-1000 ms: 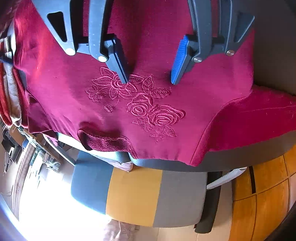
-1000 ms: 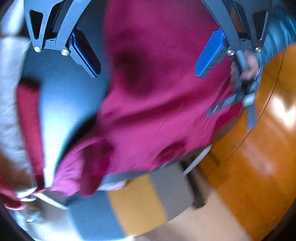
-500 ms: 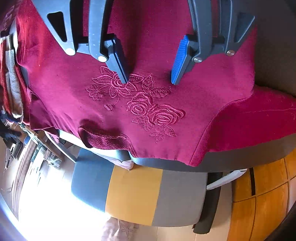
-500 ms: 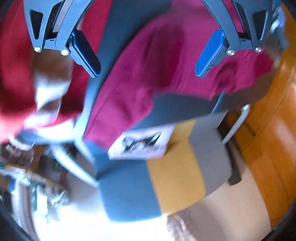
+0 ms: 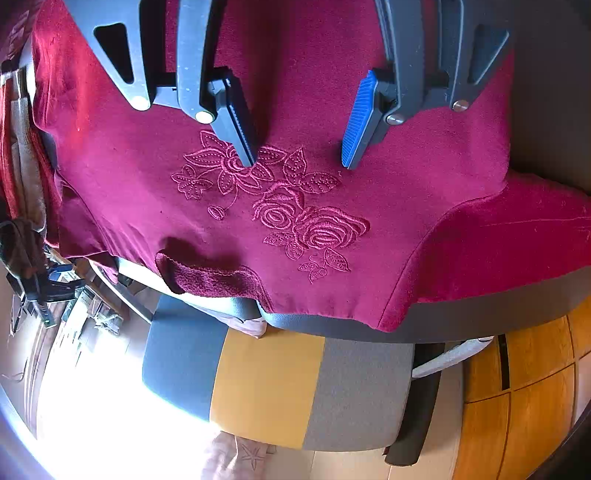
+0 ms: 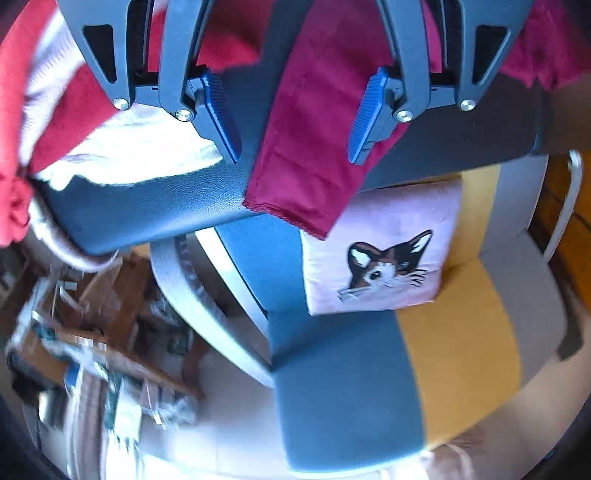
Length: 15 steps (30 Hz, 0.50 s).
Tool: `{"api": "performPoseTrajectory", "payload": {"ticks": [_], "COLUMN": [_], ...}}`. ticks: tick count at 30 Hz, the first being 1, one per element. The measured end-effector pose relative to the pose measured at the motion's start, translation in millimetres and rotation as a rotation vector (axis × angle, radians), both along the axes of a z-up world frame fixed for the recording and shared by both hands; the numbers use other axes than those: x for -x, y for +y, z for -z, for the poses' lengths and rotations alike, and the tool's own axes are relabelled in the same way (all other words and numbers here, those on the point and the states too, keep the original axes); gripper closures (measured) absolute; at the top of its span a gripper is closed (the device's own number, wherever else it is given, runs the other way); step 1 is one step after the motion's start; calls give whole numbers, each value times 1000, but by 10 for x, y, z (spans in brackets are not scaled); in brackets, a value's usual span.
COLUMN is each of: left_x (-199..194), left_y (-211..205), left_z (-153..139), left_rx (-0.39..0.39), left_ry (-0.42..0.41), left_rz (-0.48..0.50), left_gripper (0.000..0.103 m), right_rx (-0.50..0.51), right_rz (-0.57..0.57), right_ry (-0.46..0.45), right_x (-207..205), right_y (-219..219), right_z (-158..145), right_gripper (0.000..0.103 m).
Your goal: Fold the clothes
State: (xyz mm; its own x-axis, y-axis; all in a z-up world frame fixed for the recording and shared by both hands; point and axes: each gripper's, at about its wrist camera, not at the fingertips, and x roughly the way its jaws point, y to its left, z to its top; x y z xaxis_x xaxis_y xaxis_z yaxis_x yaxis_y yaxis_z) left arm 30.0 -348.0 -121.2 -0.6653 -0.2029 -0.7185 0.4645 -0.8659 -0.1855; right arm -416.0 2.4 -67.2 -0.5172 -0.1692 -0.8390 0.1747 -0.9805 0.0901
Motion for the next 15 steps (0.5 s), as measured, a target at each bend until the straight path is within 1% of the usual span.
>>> {"api": "performPoseTrajectory", "payload": {"ticks": [2,8,11,12,13,14,15], "left_x": [3,6,6,7,7,8,9], "left_y": [0,-2,0,-1,1,4,4], "left_z": [-1,3,5,6,8,9,12], "left_rx": [2,5,8,8,9,12,13], "left_ry": [0,-1,-1,-1,-1,-1,-1], "left_rz": [1,1,1,1,1,0,0], "left_gripper": [55,55,55,55,55,55,55], "right_rx": [6,24,25,17,-4,-28,-40], "right_rz": [28,36,41,36,25,15,0], "right_ry": [-28,-85,-145,-157,-144,-127,-108], "right_x": [168,496,563,560,535,507,488], "right_y": [26,23,-1,-13,-33,-54,-68], "right_z": [97,354,543,588,594,594,580], "right_gripper": [41,41,41,41,42,51,62]}}
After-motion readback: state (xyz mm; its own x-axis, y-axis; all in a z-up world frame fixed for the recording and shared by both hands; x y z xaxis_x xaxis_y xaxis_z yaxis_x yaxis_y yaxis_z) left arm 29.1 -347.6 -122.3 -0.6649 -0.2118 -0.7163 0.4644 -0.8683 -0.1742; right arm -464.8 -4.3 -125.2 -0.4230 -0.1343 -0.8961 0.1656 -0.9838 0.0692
